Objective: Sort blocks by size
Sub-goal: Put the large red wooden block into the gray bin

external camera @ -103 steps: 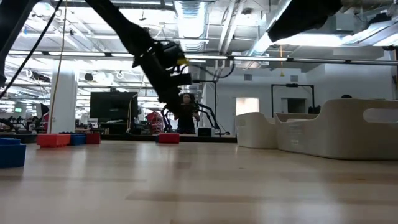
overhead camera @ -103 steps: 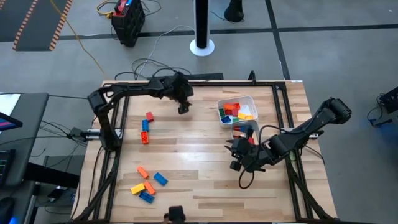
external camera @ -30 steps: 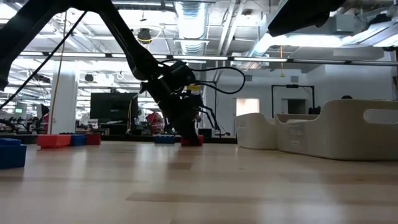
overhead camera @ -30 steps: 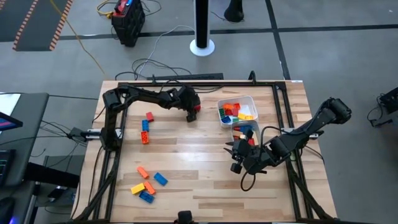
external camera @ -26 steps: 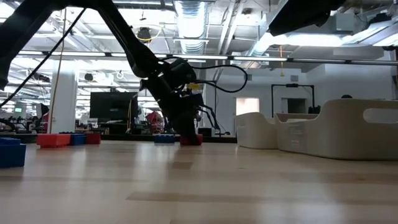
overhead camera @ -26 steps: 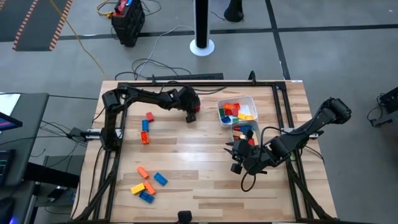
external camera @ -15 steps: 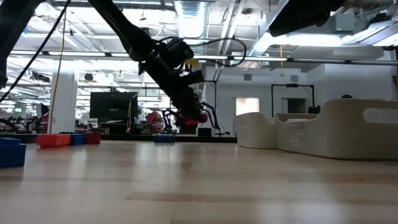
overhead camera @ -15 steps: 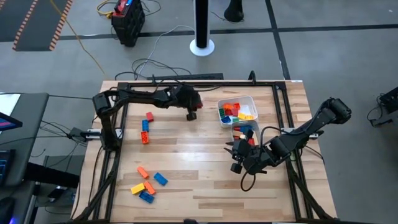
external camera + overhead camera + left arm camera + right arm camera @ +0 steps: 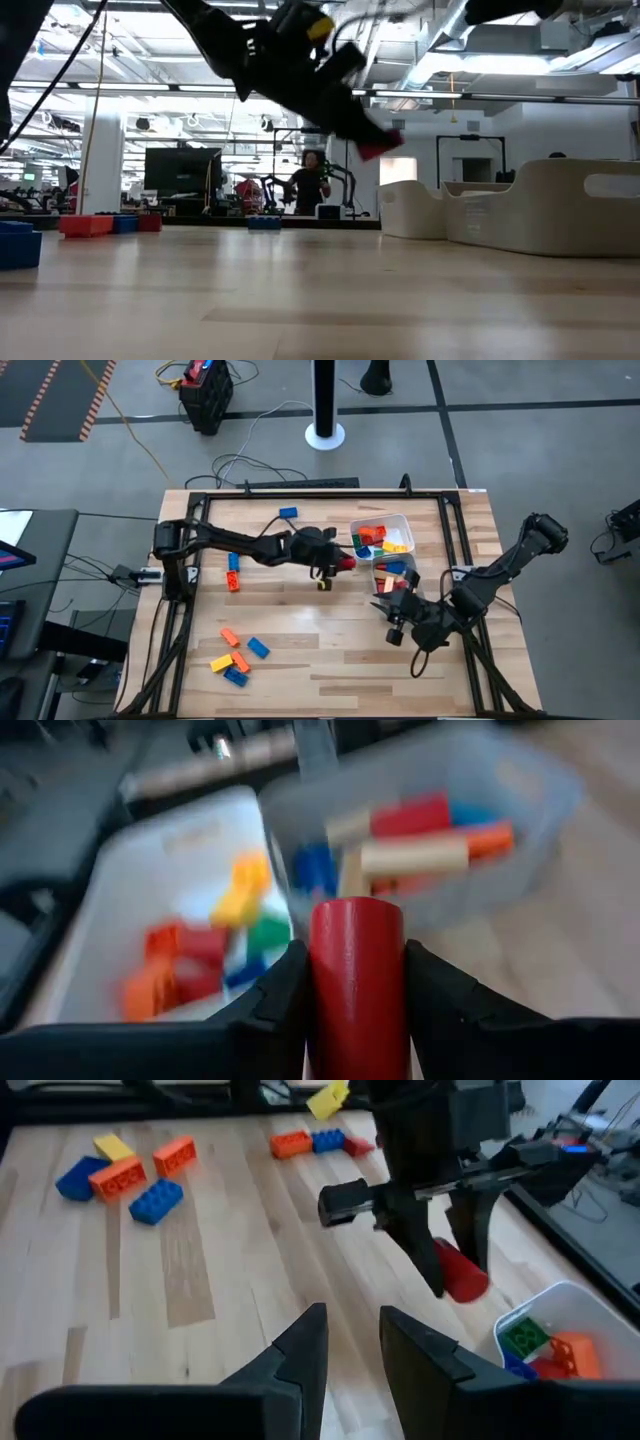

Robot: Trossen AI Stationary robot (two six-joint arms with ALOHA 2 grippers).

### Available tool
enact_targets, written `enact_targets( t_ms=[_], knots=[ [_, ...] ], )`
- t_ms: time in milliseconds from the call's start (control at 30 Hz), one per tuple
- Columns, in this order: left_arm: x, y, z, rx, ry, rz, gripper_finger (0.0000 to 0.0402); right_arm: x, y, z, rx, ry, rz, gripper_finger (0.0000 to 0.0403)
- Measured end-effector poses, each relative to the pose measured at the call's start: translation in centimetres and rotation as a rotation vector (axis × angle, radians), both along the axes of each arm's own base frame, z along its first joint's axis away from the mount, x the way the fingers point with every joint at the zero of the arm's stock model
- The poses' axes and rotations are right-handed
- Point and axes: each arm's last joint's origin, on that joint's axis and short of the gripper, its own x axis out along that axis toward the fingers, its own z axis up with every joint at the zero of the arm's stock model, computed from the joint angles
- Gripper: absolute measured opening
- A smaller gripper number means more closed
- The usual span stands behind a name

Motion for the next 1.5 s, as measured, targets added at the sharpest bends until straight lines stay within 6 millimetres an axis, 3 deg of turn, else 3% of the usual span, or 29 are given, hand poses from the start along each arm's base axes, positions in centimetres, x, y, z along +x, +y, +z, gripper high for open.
enact_targets(
  t_ms=[167,267,500,700,767,867,967,1100,1200,1300,1500],
  knots=[
    [1.6,-0.5,0.1,-0.051,-0.084,0.007,0.0119,0.0,0.1,0.1,-0.007,-0.02,-0.008,0.0123],
    [3.6,-0.8,-0.9,-0.093,-0.044,0.011,0.0119,0.2,-0.1,0.2,-0.01,-0.028,-0.019,0.0123],
    [8.5,-1.6,-0.5,-0.11,-0.036,-0.01,0.0119,0.0,0.4,0.2,-0.007,-0.033,-0.001,0.0123],
    [11.4,-1.8,-2.2,-0.17,-0.015,-0.01,0.012,-0.3,0.7,0.2,-0.014,-0.033,0.013,0.0123],
    [11.9,-1.9,-2.5,-0.179,-0.016,-0.01,0.0148,-0.4,0.8,0.2,-0.017,-0.029,0.017,0.0123],
    [12.3,-1.8,-2.8,-0.181,-0.008,-0.007,0.0221,-0.4,0.8,0.2,-0.017,-0.029,0.017,0.0123],
    [12.2,-1.7,-2.2,-0.172,0.003,-0.009,0.0277,-0.4,0.8,0.2,-0.017,-0.03,0.016,0.0123],
    [11.3,-1.8,-0.7,-0.148,0.073,0.0,0.0302,-0.4,0.8,0.2,-0.017,-0.03,0.016,0.0123],
    [10.0,-1.9,0.2,-0.076,0.164,0.071,0.0295,-0.5,0.9,0.1,-0.013,-0.03,0.017,0.0123],
    [8.2,-1.8,-0.1,-0.018,0.215,0.132,0.0277,-0.6,1.1,0.1,-0.017,-0.029,0.028,0.0123],
    [2.9,-0.3,-0.8,-0.024,0.21,0.197,0.0245,-0.9,1.4,0.1,-0.04,-0.031,0.037,0.0123]
  ],
)
